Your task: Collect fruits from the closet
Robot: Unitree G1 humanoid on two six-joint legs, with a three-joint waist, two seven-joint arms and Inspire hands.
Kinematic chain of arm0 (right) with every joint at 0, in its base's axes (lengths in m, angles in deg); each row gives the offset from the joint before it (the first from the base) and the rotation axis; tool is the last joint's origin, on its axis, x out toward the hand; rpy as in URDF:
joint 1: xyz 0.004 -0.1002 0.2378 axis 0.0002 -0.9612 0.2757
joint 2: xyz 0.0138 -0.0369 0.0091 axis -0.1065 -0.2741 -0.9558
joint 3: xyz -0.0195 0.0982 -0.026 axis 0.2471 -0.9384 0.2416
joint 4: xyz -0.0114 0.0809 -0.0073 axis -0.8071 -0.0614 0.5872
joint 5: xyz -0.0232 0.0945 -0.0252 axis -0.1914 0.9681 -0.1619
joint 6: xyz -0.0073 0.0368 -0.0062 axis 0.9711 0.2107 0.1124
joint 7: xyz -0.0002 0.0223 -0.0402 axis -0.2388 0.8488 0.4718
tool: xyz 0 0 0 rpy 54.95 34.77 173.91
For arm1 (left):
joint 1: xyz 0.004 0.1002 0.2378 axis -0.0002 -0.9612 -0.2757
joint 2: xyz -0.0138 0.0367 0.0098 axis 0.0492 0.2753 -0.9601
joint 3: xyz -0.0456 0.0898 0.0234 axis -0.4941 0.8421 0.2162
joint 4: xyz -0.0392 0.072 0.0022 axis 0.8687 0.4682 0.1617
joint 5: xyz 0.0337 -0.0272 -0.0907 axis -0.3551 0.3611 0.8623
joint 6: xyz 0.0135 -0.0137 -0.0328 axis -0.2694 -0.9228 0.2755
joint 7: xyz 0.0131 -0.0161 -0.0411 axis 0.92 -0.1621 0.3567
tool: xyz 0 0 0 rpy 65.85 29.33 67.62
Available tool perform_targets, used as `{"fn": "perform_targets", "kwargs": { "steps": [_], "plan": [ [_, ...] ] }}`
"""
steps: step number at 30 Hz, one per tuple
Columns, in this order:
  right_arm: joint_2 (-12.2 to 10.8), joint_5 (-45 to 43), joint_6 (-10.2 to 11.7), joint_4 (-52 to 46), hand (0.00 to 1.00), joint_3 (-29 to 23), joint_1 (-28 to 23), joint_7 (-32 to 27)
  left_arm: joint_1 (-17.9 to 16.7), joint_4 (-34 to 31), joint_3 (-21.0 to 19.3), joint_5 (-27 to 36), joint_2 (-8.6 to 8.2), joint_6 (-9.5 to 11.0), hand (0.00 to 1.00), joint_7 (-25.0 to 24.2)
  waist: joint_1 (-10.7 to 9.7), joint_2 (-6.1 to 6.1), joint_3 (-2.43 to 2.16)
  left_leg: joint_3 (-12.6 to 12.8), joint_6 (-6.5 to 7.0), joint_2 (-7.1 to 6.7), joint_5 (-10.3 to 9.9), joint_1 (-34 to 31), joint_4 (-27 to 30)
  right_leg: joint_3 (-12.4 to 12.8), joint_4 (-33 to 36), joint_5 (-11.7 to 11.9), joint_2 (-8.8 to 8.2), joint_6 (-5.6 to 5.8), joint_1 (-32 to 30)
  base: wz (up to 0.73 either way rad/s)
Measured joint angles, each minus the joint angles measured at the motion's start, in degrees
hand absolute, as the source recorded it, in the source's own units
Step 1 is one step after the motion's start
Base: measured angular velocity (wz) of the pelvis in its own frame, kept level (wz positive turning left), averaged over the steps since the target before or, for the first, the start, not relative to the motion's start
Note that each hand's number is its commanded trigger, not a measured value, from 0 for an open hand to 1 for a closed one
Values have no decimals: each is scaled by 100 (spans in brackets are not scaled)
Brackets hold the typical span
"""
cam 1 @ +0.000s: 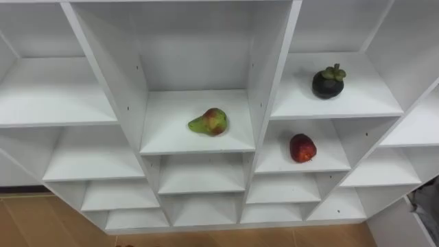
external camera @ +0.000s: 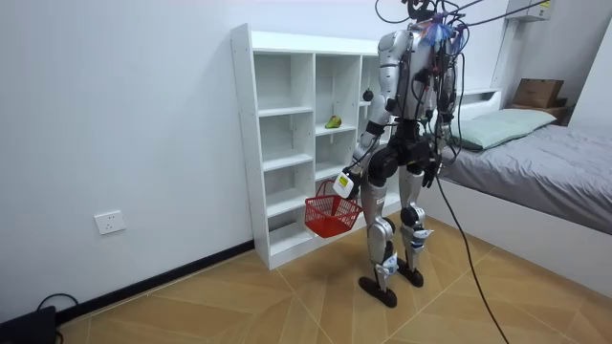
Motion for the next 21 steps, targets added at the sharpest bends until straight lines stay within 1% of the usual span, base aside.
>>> {"fn": "perform_targets", "kwargs": {
  "steps": [9,14,18,21],
  "plan": [
    [1,8,1,32,0,-2,-12,-9,-35,2,1,8,1,0,100,-7,2,2,0,8,0,0,1,25,1,-3,-4,8,-1,-2,29,0],
    [0,3,-7,45,0,1,-19,-102,-30,-4,9,6,0,-3,100,45,-3,13,10,8,1,0,0,19,1,9,-5,8,0,-2,18,0],
    [-7,-20,-8,33,0,12,-17,-317,-30,-1,91,56,-6,-21,100,123,2,12,21,0,0,1,0,23,1,17,-3,10,5,0,16,0],
    [-11,-440,-4,-33,0,-3,-1,-549,-39,2,112,58,-18,-33,100,135,3,25,25,11,0,3,0,28,0,41,-2,13,11,-1,19,-2]
  ]
}}
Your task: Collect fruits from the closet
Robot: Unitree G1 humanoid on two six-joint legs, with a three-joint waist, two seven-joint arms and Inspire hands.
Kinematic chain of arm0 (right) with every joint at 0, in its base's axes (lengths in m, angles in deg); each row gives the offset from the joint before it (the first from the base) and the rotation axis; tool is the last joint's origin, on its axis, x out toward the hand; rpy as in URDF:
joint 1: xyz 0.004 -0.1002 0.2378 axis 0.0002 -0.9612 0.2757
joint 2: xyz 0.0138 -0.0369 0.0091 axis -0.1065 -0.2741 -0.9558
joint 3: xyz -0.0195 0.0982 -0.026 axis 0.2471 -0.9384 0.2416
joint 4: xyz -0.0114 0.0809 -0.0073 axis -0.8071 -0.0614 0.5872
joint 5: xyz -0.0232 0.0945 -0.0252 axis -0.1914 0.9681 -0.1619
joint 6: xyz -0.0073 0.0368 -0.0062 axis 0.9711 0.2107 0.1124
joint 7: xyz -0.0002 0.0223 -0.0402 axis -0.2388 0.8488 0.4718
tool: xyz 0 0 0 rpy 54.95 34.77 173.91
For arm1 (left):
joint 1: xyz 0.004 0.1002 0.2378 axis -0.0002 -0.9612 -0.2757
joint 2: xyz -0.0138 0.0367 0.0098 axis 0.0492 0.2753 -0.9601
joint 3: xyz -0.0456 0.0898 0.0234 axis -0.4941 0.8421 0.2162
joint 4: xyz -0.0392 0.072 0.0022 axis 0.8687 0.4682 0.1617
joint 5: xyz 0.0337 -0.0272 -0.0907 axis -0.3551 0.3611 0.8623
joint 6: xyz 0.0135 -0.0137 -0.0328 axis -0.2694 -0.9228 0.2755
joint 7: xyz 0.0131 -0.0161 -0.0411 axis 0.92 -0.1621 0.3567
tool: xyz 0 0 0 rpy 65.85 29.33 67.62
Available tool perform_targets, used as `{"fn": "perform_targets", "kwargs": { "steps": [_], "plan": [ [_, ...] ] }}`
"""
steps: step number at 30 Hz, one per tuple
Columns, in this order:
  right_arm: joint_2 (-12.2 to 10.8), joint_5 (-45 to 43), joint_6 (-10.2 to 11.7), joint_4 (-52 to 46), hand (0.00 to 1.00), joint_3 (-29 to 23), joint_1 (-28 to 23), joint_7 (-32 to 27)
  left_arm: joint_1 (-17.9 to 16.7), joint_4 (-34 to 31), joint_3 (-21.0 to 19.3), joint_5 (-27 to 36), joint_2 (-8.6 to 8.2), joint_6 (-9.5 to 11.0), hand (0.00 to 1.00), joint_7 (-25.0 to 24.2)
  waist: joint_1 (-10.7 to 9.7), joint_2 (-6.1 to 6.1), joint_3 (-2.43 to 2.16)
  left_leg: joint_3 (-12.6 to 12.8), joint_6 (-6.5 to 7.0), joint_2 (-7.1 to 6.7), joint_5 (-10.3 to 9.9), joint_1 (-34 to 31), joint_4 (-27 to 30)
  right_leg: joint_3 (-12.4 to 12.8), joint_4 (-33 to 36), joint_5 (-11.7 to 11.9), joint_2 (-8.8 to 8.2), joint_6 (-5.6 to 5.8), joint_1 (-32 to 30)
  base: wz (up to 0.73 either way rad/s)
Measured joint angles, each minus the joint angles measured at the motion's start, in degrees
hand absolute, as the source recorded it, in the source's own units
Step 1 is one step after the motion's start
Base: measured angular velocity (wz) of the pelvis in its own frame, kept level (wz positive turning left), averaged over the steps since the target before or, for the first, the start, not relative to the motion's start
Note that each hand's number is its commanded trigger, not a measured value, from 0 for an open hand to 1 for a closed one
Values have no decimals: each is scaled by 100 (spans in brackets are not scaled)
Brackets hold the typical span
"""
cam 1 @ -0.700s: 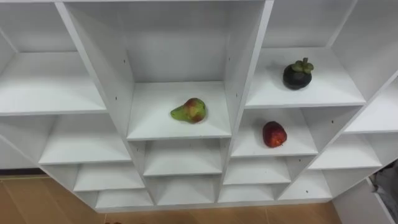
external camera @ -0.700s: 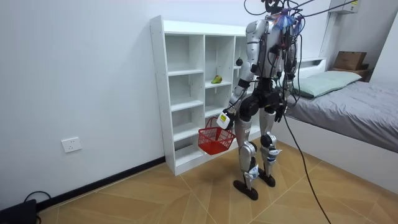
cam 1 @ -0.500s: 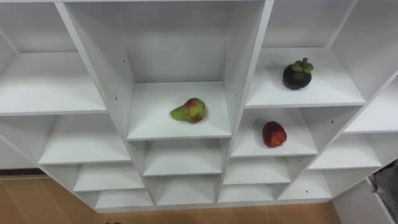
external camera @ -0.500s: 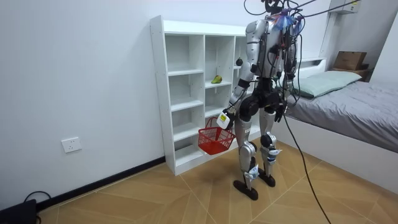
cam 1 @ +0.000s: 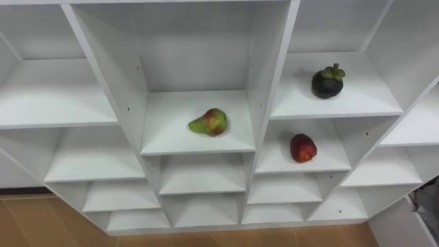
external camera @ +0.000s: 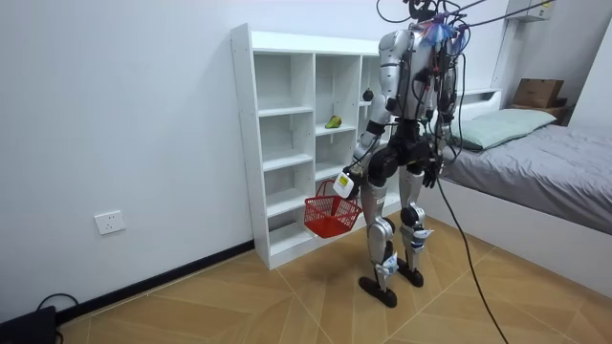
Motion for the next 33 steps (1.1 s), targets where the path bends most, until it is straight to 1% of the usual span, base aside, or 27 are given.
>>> {"fn": "perform_targets", "kwargs": {
  "steps": [2,6,10,13,14,17,18,20,24,26,27,28,29,30,32,33],
  "plan": [
    [-2,-369,8,-94,0,7,21,-191,8,0,0,-3,-14,-2,100,20,6,0,0,11,0,0,0,3,-7,-2,-1,0,0,0,-1,0],
    [-6,-695,25,-218,0,12,33,-476,12,0,9,4,-19,-2,100,52,19,9,1,18,0,-1,0,35,-57,6,-1,0,5,0,-4,0],
    [-7,-913,173,-238,0,13,106,-788,20,1,11,12,-14,5,100,162,13,11,-2,22,0,0,0,40,-66,18,6,0,12,1,-6,0],
    [-7,-915,256,-356,0,12,100,-1025,16,-3,15,12,-13,69,100,192,15,1,-8,41,-1,0,1,46,-65,20,10,1,11,0,0,-1],
    [-7,-919,263,-470,0,7,75,-1105,8,-10,13,8,-13,123,100,233,14,-6,-10,51,-1,0,1,53,-66,25,8,1,9,0,3,-3],
    [-3,-936,401,-839,0,2,-38,-1245,7,-10,7,3,8,178,100,318,12,-17,-12,44,0,-3,0,70,-66,21,-2,3,4,2,22,0],
    [-3,-944,418,-933,0,5,-66,-1277,9,-13,9,3,10,187,100,338,9,-22,-12,52,0,-3,1,70,-66,17,-1,3,4,2,20,0],
    [-5,-1127,447,-1536,0,5,-250,-1328,9,-52,10,2,10,226,100,369,14,-14,-17,58,0,-1,1,52,-65,21,-2,3,4,2,-10,0],
    [-8,-1590,574,-2357,0,0,-528,-1343,-44,-199,5,1,9,251,100,353,3,-19,-17,60,0,-1,0,48,-65,36,-5,2,4,2,-19,0],
    [-15,-1845,614,-3191,0,8,-814,-1386,-194,-469,1,-8,10,285,100,310,12,-9,-28,61,0,-2,0,31,-65,36,-6,2,4,3,-37,0],
    [-24,-1908,624,-3397,0,8,-874,-1411,-234,-534,0,-28,10,288,100,292,10,-9,-28,61,0,-2,0,25,-65,35,-7,3,4,3,-42,0],
    [-41,-2060,637,-3778,0,10,-980,-1449,-307,-697,2,-71,6,290,100,262,-3,7,-41,61,0,-1,0,20,-63,38,-6,3,5,3,-43,0],
    [-61,-2108,653,-4131,0,10,-1077,-1461,-343,-776,6,-64,-6,320,100,248,-1,21,-42,66,0,-1,0,23,-64,46,-7,3,6,3,-41,0],
    [-66,-2122,653,-4297,0,10,-1107,-1460,-354,-792,6,-64,-14,327,100,248,4,18,-42,68,0,-1,0,24,-66,54,3,3,7,3,-42,-4],
    [-75,-2126,675,-4968,0,17,-1156,-1485,-372,-798,10,-57,-37,348,100,257,10,53,-56,88,0,-1,0,4,-67,90,47,4,7,5,-88,-8],
    [-78,-2125,688,-5093,0,24,-1149,-1510,-371,-798,11,-45,-37,351,100,258,9,63,-59,94,0,-1,0,-6,-64,94,64,4,8,4,-107,-6]
  ]
}}
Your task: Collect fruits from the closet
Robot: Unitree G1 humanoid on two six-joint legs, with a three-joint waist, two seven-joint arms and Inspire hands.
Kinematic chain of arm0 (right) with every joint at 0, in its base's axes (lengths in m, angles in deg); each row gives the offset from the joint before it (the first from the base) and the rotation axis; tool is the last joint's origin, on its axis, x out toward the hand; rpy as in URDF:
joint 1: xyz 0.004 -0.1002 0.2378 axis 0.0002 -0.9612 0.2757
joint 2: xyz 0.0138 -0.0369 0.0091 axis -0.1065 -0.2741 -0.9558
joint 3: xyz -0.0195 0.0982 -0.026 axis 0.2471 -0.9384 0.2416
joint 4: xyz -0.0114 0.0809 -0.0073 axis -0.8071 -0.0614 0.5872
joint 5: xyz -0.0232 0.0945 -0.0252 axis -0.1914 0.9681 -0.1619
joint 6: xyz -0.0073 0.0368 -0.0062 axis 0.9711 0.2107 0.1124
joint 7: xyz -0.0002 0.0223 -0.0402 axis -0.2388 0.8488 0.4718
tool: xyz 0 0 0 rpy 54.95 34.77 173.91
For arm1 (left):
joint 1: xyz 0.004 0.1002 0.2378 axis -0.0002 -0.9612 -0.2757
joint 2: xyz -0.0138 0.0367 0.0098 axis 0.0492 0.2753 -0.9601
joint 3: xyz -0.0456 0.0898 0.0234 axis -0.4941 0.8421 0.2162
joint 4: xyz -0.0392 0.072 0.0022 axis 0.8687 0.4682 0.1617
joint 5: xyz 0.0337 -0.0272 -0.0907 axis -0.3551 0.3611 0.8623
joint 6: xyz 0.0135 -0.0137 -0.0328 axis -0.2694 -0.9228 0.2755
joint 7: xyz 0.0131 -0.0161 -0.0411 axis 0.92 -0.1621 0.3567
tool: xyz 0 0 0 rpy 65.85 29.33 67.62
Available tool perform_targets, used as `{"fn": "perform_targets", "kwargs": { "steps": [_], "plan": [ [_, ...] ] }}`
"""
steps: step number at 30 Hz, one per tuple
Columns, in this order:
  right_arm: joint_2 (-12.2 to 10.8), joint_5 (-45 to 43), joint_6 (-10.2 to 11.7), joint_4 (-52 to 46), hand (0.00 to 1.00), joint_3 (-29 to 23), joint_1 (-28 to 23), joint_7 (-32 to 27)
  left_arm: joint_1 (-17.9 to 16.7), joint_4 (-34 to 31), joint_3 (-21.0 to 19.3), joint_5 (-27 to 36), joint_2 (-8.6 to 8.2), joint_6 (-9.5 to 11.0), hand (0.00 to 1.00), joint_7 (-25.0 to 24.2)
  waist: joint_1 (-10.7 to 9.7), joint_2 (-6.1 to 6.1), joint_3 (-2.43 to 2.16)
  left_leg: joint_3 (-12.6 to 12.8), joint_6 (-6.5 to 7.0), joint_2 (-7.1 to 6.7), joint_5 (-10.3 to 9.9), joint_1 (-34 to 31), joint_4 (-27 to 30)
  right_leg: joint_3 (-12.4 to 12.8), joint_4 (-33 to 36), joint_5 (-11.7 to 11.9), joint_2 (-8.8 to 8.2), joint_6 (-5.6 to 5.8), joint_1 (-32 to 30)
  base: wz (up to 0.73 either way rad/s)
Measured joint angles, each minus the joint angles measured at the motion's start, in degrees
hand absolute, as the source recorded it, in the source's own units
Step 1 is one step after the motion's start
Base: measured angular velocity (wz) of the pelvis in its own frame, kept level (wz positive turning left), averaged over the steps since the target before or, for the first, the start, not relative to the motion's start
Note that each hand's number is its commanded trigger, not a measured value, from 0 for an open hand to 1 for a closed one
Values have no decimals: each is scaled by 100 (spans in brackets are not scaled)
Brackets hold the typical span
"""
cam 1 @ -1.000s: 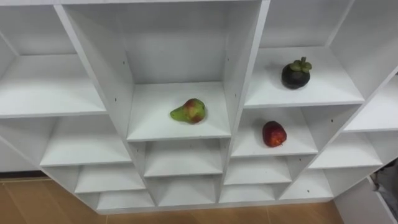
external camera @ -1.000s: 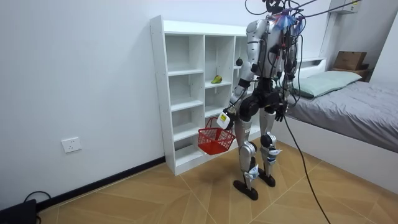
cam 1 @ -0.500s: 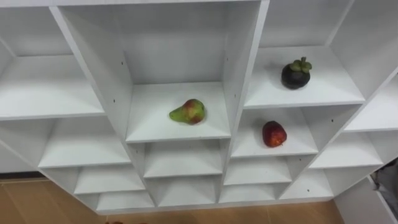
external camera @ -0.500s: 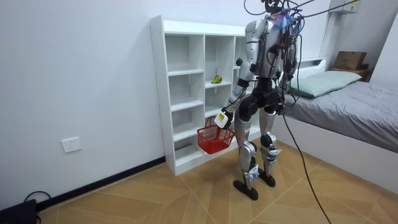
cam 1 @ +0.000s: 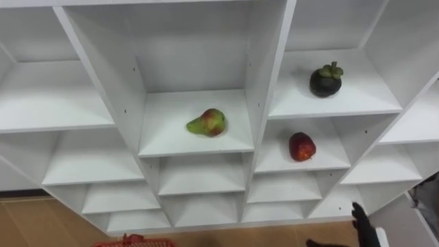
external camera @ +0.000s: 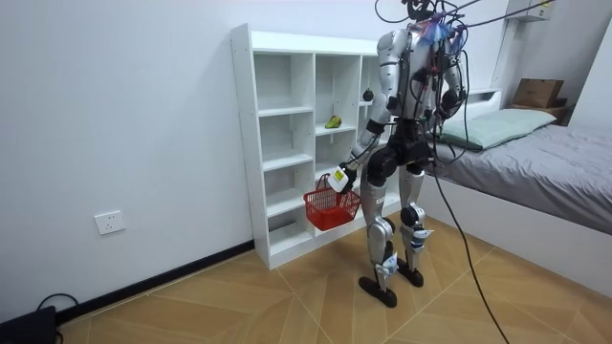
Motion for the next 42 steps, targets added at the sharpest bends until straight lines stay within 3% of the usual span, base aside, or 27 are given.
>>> {"fn": "perform_targets", "kwargs": {
  "steps": [7,13,19,31,42],
  "plan": [
    [-1,-74,118,-1158,0,233,-13,-121,-44,1,162,106,18,34,100,-9,-33,33,12,91,1,2,-1,-34,3,81,32,4,6,4,-105,-6],
    [7,-515,220,-1884,0,241,-73,-507,-76,6,277,123,21,35,100,-54,-92,109,-21,113,2,3,-1,-17,-20,94,44,5,13,4,-102,-1],
    [22,-561,261,-2585,0,371,-53,-834,-38,92,297,132,21,36,100,-119,-89,147,-21,116,2,6,1,-3,-21,125,45,6,18,1,-89,0],
    [103,-861,349,-2778,0,673,157,-1208,182,420,450,175,37,35,100,-150,26,39,47,112,3,7,1,-32,-15,138,52,8,22,3,-115,0],
    [305,-1307,386,-2818,0,652,508,-1497,215,420,447,171,78,32,100,-254,54,-15,21,125,2,11,2,-87,-14,122,59,11,26,-1,-180,0]
  ]
}}
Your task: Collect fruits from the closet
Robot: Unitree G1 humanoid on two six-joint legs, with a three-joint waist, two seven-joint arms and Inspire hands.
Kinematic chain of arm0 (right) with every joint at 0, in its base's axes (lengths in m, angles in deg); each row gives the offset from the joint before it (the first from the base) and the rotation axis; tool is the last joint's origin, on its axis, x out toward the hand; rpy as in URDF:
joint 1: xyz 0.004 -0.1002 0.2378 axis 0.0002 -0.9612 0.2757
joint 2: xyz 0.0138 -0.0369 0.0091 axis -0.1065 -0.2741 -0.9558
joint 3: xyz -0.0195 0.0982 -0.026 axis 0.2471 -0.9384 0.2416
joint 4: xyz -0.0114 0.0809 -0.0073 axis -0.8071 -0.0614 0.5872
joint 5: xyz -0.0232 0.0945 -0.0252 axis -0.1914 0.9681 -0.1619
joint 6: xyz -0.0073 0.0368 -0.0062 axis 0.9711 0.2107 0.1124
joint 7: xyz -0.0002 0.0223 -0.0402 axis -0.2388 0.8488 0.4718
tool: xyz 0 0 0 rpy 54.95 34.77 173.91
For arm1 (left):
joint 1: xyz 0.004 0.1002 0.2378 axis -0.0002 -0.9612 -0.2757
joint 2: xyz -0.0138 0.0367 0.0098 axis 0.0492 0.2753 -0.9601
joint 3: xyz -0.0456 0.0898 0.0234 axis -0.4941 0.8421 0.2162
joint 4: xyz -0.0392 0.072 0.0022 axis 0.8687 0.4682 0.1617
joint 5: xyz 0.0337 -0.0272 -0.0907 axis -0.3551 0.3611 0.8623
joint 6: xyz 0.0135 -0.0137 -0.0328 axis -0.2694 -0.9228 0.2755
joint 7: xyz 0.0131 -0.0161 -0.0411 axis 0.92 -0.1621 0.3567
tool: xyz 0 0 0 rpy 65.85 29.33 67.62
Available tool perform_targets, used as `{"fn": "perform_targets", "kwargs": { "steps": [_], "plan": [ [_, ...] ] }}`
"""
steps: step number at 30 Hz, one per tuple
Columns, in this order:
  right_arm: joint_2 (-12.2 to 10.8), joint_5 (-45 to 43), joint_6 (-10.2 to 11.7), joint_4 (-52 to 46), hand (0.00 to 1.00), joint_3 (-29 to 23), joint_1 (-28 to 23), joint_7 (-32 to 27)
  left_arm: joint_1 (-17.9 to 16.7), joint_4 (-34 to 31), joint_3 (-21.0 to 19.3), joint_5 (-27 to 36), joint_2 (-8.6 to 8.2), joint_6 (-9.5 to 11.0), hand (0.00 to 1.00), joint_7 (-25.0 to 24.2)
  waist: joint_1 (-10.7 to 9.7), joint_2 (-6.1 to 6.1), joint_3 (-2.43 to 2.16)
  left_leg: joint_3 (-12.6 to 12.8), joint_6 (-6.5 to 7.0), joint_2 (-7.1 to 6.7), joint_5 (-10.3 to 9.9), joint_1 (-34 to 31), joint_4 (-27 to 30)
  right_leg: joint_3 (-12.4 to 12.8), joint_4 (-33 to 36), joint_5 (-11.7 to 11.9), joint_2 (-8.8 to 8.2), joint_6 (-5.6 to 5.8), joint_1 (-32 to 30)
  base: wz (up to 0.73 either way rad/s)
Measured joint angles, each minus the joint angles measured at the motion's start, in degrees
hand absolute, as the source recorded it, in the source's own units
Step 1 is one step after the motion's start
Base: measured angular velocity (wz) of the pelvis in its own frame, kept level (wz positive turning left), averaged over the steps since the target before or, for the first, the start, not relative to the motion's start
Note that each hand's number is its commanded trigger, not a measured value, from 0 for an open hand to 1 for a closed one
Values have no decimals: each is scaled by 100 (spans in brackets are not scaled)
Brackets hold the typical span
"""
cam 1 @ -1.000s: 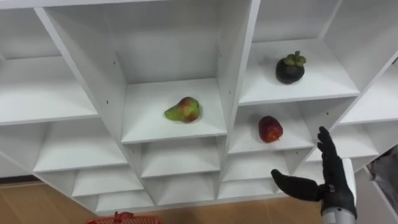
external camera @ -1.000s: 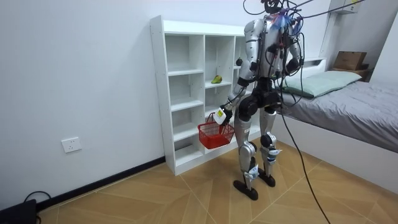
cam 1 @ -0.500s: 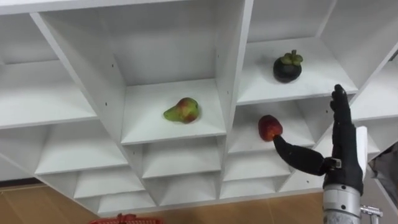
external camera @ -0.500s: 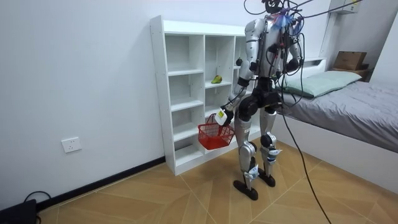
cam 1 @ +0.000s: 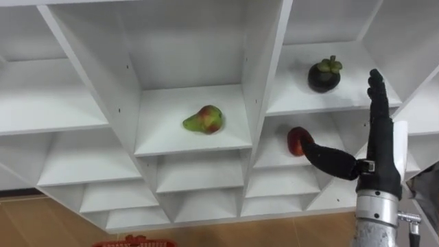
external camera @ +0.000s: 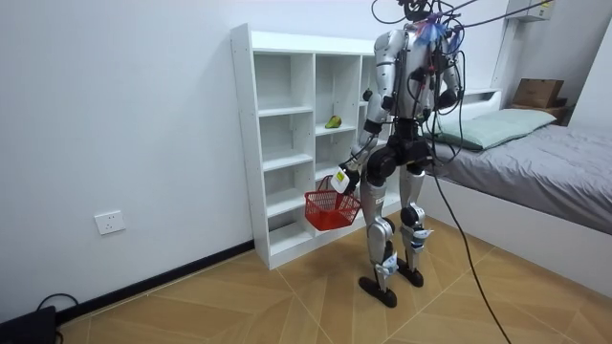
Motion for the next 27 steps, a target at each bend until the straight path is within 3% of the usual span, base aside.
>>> {"fn": "perform_targets", "kwargs": {
  "steps": [4,10,15,21,27],
  "plan": [
    [11,129,7,0,0,0,100,-48,27,-10,-8,-5,11,-2,100,-37,-16,-66,-35,-36,0,2,0,-6,6,-32,-5,3,0,-3,23,3],
    [37,531,1,1,0,-13,312,79,43,-75,-21,-13,80,-119,100,-162,-20,-151,-14,-67,0,8,0,77,13,-84,-17,19,-7,-9,161,2],
    [205,833,-42,87,0,-158,371,329,73,-220,-102,-139,83,-249,100,-285,-29,-132,8,-174,2,-9,-1,59,14,-190,-15,30,-32,-4,167,10],
    [216,975,-54,173,0,-594,677,387,49,-304,-240,-242,59,-276,100,-415,-7,-122,16,-191,5,-7,5,67,17,-207,-38,30,-27,-5,173,2],
    [287,1297,-169,421,0,-837,960,499,65,-358,-447,-454,55,-290,100,-418,115,-241,31,-189,6,-10,6,69,21,-203,-45,29,-28,-5,172,0]
  ]
}}
